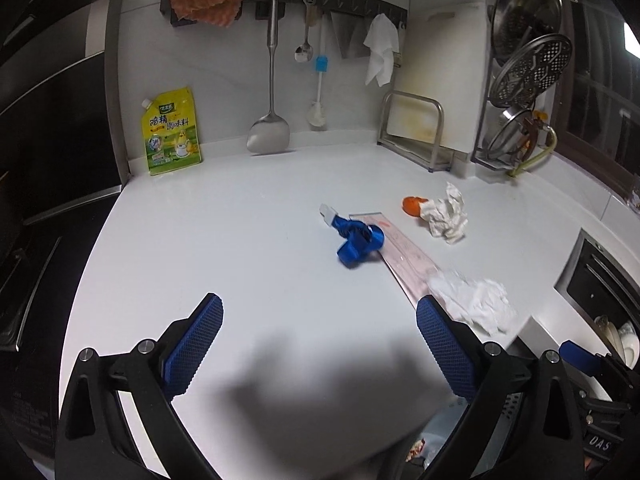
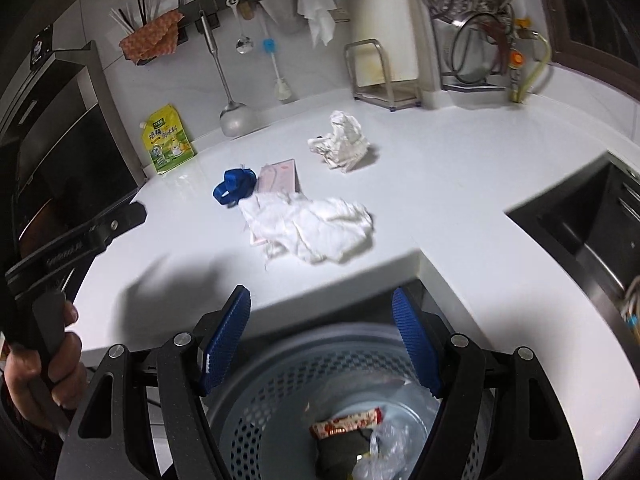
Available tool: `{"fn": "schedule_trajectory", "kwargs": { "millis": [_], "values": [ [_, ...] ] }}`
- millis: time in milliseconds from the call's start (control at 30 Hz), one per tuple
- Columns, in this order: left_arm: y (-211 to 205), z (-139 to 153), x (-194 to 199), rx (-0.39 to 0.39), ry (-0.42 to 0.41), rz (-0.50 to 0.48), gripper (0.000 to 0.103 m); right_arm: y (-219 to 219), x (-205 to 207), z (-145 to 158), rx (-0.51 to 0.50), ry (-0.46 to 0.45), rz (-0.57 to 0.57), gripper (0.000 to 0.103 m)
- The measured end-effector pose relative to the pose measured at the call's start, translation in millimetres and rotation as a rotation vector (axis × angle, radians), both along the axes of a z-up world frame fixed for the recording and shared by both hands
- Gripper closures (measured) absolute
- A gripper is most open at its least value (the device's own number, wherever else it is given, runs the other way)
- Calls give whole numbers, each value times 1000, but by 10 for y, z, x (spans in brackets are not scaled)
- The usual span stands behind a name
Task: Collect trash
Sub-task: 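Grasp the blue strap with the left tool while the right tool grasps the white tissue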
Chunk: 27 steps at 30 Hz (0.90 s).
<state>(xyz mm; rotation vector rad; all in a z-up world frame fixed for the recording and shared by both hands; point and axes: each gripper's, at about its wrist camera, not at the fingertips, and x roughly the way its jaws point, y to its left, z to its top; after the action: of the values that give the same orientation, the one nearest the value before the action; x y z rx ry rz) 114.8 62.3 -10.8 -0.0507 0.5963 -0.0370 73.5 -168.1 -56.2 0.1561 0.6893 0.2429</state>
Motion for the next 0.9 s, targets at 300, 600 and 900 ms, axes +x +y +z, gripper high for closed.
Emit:
{"fn": "schedule_trajectory", "kwargs": {
  "millis": [300,600,900],
  "values": [
    [-58,-109,669,-16,92,-19,7,156,496,0,-51,-8,36,32],
    [-173,-286,1156,-18,182,-39,7,297,828,-102,-105,13,78,33],
    [-213,-370,1372,-36,223,-37,17,318,963,-182,-124,19,72,33]
  ]
}}
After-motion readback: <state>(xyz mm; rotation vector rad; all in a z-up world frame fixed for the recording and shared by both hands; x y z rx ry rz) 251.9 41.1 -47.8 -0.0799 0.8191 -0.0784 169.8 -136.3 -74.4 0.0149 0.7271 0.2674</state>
